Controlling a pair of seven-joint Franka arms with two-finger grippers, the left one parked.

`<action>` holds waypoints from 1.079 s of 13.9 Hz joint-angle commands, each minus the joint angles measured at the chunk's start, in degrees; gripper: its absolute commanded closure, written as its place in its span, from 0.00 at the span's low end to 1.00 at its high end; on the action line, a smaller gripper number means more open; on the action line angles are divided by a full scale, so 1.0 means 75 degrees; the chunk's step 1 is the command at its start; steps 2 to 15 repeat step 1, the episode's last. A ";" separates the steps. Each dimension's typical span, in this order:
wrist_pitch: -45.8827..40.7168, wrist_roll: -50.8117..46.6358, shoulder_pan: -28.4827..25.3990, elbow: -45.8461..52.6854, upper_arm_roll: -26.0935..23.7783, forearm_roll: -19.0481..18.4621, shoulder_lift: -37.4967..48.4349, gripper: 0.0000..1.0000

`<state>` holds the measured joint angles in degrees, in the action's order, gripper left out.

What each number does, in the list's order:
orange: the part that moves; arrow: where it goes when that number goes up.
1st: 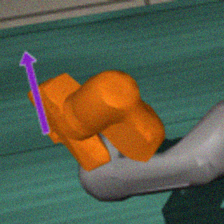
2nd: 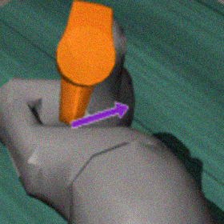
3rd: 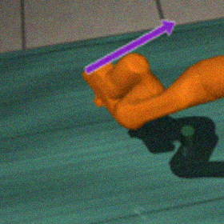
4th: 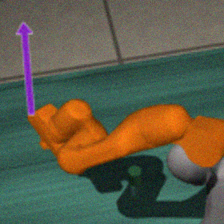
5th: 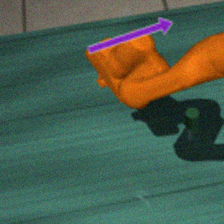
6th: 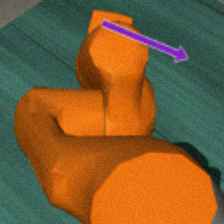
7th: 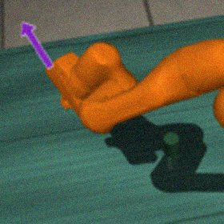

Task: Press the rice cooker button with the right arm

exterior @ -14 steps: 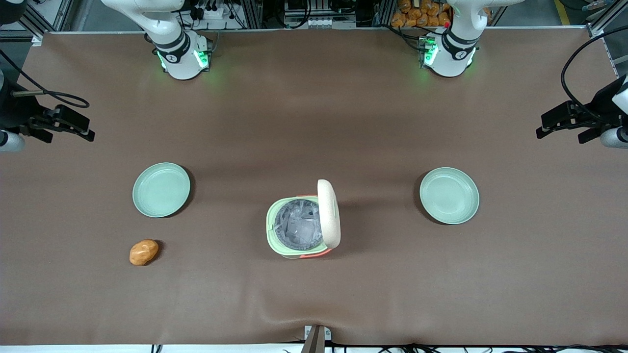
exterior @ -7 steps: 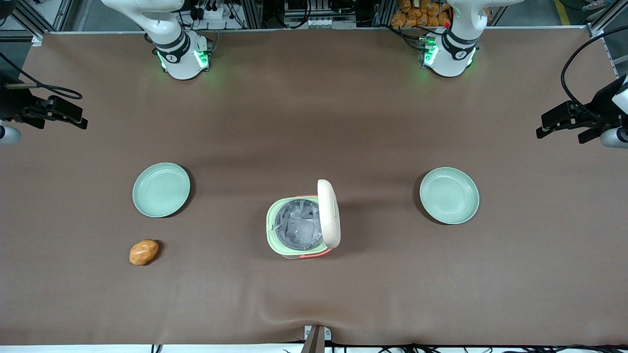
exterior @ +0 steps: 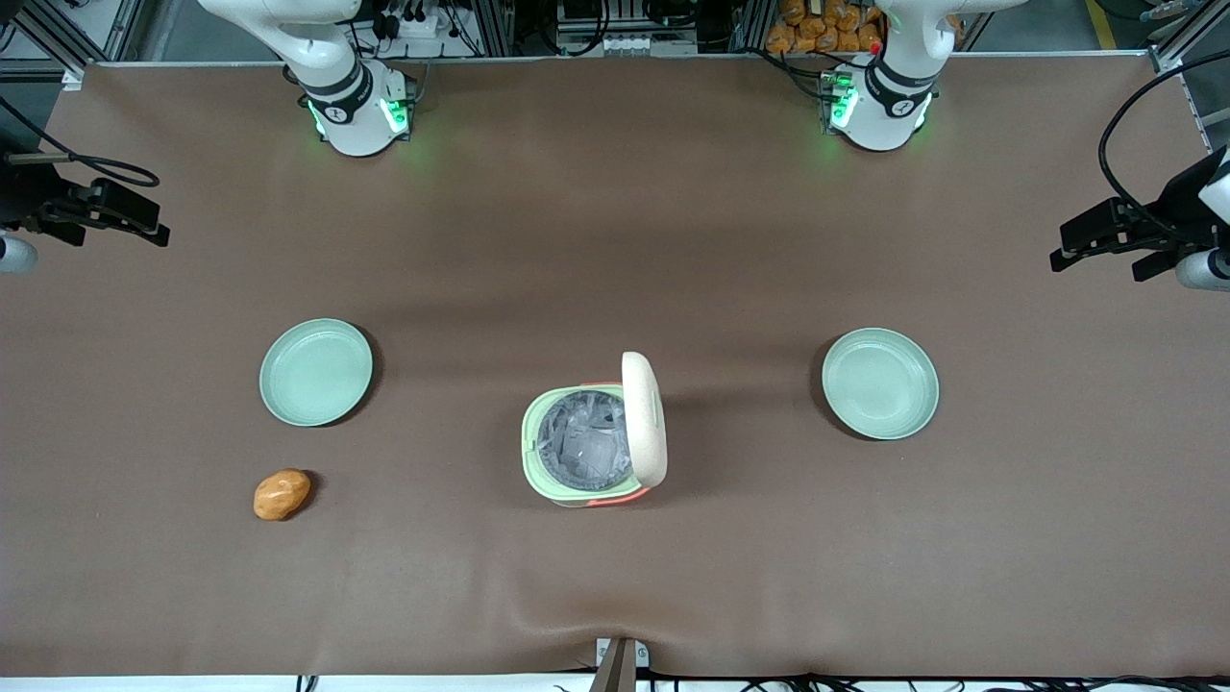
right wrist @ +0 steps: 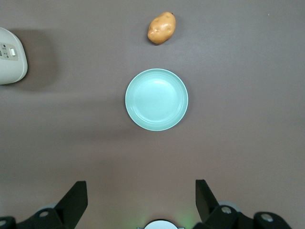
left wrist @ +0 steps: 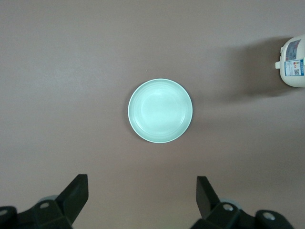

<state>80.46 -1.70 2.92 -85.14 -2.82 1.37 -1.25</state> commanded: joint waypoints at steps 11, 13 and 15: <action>-0.0017 -0.0077 0.0021 -0.0156 -0.0034 0.0005 0.0155 0.00; -0.0017 -0.0077 0.0021 -0.0156 -0.0034 0.0005 0.0155 0.00; -0.0017 -0.0077 0.0021 -0.0156 -0.0034 0.0005 0.0155 0.00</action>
